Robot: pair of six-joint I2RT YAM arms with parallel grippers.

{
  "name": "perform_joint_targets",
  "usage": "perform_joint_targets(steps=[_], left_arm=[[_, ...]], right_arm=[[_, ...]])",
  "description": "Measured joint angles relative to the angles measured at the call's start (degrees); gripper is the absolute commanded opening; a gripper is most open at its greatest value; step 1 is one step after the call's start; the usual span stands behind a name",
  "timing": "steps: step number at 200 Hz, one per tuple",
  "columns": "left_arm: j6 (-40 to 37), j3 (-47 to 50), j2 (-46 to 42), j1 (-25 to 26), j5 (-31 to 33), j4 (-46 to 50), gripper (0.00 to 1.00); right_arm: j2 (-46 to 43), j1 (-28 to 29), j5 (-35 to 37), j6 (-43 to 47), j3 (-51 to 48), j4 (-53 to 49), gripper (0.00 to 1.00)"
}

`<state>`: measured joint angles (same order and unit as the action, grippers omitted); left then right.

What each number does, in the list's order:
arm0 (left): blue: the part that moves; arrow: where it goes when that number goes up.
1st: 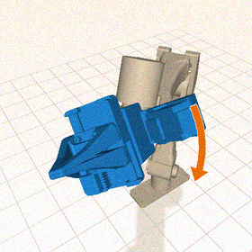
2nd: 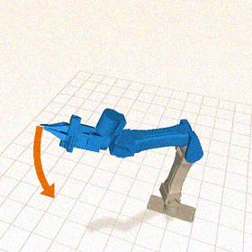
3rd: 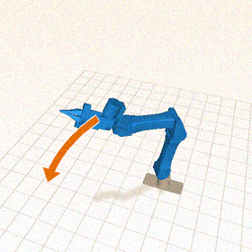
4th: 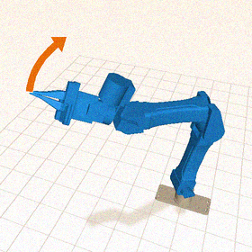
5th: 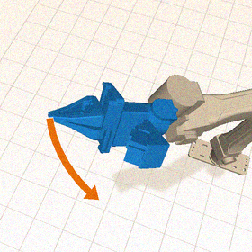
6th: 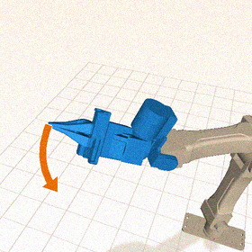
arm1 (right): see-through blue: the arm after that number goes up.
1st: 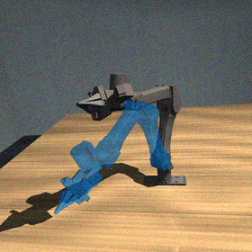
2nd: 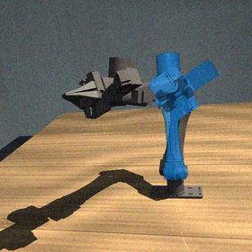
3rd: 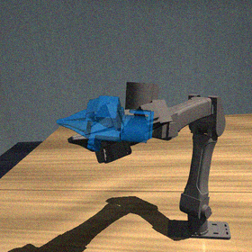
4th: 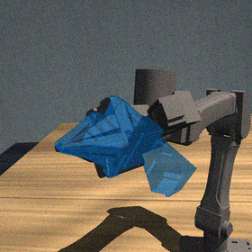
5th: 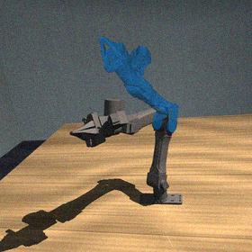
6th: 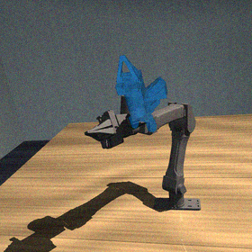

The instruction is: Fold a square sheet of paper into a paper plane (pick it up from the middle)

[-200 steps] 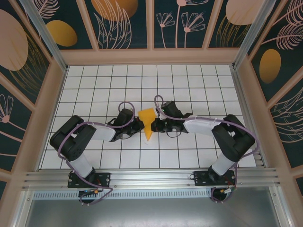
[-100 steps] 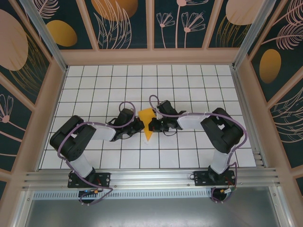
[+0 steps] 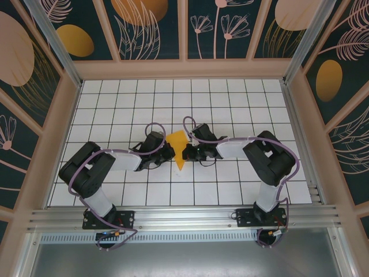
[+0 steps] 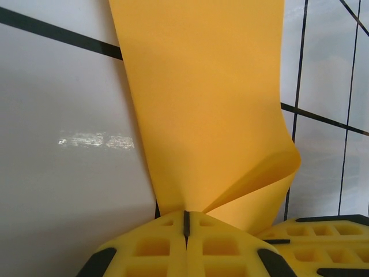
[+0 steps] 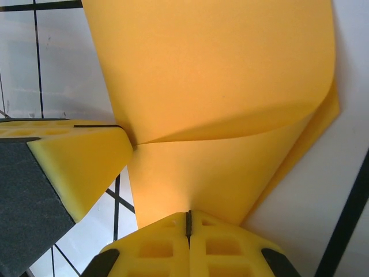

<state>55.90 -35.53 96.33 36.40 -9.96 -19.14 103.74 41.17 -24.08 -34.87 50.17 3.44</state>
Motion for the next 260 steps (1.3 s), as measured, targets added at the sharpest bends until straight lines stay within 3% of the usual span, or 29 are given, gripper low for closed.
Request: perform_joint_targets(steps=[75,135,206,260], left_arm=[[0.35,-0.81,-4.85,-0.07,0.17,1.81,0.26],[5.22,7.26,-11.45,2.93,-0.55,-4.15,0.15],[10.84,11.91,-9.42,7.21,-4.28,-13.18,0.06],[12.15,11.91,-6.60,7.56,-4.66,-15.52,0.06]], right_arm=[[-0.11,0.02,0.00,-3.08,-0.92,1.57,0.07],[-0.50,0.20,-0.90,-7.48,-1.84,2.82,0.08],[-0.50,0.28,-3.04,-7.93,-1.97,3.28,0.09],[-0.50,0.33,-3.04,-7.93,-1.99,3.32,0.09]])
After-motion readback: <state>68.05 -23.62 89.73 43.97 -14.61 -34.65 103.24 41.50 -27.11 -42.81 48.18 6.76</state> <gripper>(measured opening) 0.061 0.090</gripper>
